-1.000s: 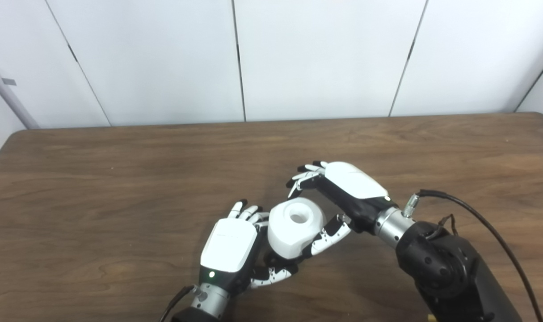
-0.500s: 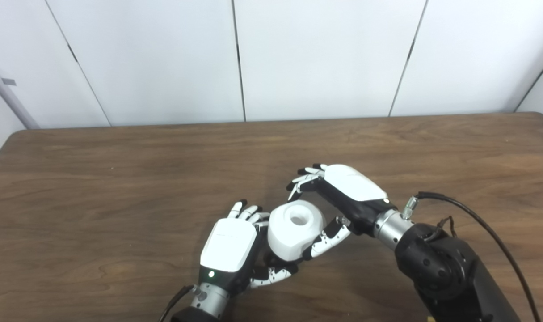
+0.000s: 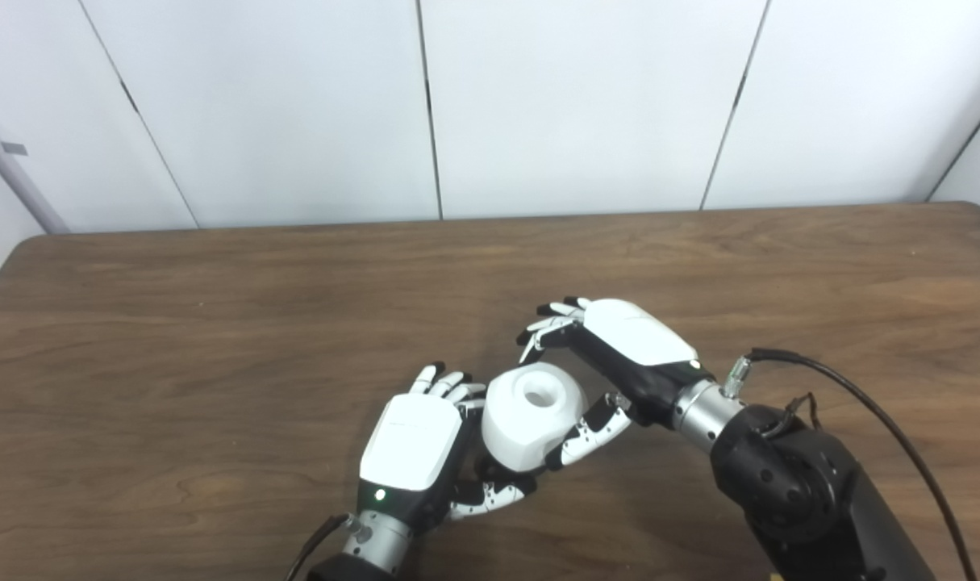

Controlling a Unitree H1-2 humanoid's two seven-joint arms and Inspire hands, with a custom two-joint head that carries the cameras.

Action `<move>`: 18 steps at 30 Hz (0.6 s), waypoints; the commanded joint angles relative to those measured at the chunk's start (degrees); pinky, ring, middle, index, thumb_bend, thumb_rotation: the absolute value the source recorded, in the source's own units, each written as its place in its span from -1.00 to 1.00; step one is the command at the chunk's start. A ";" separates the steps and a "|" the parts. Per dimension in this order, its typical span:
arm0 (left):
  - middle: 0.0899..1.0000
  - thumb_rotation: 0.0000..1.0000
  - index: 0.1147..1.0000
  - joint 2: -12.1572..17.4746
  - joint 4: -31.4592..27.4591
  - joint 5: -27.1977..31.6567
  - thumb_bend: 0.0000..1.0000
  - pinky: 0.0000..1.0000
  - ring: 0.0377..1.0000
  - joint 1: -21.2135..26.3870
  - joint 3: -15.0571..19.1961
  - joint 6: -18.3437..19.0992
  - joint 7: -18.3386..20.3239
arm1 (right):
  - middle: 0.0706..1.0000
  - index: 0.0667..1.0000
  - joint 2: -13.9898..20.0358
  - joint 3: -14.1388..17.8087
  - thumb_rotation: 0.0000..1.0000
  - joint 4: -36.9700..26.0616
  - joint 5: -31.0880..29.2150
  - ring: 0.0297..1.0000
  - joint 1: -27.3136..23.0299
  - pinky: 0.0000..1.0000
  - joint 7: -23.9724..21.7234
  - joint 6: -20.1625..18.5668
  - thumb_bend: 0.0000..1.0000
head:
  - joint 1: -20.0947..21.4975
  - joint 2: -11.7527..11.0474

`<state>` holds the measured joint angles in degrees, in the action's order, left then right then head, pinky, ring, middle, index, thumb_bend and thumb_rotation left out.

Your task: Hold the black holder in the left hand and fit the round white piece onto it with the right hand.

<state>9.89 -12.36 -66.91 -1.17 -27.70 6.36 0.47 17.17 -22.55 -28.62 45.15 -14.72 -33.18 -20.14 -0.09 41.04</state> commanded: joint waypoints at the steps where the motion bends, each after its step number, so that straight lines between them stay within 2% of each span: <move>1: 0.51 -0.90 -0.16 0.55 0.25 -1.01 0.04 0.91 0.71 -0.42 -0.52 -0.01 2.12 | 0.58 -0.11 -0.68 -0.17 -0.72 -0.35 0.46 0.86 -0.94 1.00 0.72 1.54 0.05 | 0.05 0.12; 18: 0.51 -0.90 -0.16 0.87 0.10 -1.21 0.04 0.91 0.71 -0.31 -0.52 -0.06 2.59 | 0.58 -0.09 -0.87 -0.33 -0.70 -0.06 0.97 0.87 -0.57 1.00 0.57 2.18 0.05 | 0.50 0.26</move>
<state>9.99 -12.43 -66.91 -1.16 -27.66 6.36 0.69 16.85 -22.58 -28.32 45.98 -14.33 -32.59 -19.32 0.35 41.22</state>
